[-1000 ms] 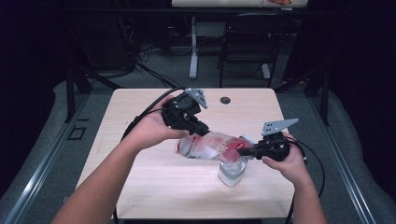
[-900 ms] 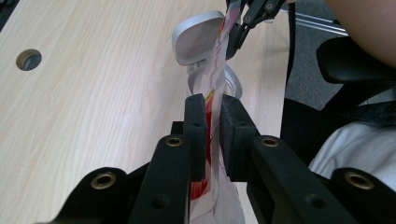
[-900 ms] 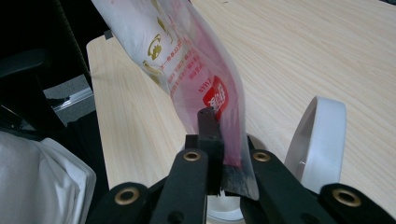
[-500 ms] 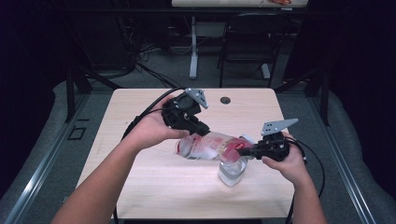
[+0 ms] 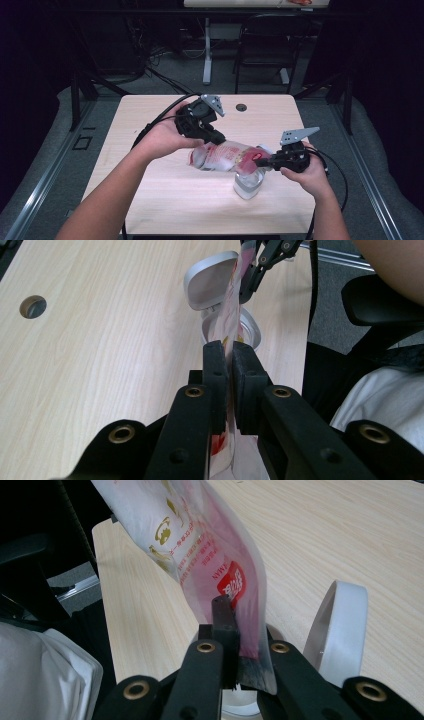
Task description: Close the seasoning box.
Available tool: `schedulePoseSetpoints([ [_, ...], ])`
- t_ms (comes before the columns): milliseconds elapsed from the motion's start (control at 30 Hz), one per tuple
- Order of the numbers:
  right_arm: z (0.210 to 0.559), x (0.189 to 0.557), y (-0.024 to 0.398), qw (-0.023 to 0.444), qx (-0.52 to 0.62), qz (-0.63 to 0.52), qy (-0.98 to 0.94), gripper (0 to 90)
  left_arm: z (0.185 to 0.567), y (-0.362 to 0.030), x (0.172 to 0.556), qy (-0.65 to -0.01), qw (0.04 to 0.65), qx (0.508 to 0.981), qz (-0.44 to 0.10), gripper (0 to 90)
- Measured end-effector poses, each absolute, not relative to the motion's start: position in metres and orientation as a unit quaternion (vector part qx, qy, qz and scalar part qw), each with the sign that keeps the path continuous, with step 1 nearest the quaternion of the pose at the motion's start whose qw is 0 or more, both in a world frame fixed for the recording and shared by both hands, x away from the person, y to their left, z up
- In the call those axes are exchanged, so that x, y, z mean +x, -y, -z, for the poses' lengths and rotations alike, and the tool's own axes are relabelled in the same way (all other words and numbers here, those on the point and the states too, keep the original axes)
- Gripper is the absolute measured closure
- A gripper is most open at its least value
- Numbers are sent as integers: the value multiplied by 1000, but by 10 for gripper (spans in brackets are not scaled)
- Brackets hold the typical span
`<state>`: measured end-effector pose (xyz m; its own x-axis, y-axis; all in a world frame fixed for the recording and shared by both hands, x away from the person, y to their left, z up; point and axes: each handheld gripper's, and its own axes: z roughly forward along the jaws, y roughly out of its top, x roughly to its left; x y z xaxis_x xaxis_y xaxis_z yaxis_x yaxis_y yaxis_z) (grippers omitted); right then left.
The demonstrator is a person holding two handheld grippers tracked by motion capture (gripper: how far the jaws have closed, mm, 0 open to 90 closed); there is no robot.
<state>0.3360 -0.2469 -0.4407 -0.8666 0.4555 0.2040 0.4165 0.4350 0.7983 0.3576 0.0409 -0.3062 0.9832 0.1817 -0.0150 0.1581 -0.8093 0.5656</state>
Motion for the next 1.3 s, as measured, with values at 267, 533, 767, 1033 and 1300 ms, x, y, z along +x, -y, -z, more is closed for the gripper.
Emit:
schedulePoseSetpoints([
  [267,441,336,247,19,259,-467,-845,899,305,-40,358,-88,291,952,-23,875],
  [533,442,337,248,16,261,-470,-843,899,305,-37,358,-85,291,953,-24,877],
  [767,442,337,248,20,259,-467,-845,900,306,-39,359,-93,299,949,-23,848],
  [1033,442,337,248,18,259,-468,-845,900,307,-42,360,-97,302,948,-31,798],
  [1300,442,337,249,17,258,-468,-845,900,310,-47,361,-105,310,944,-28,719],
])
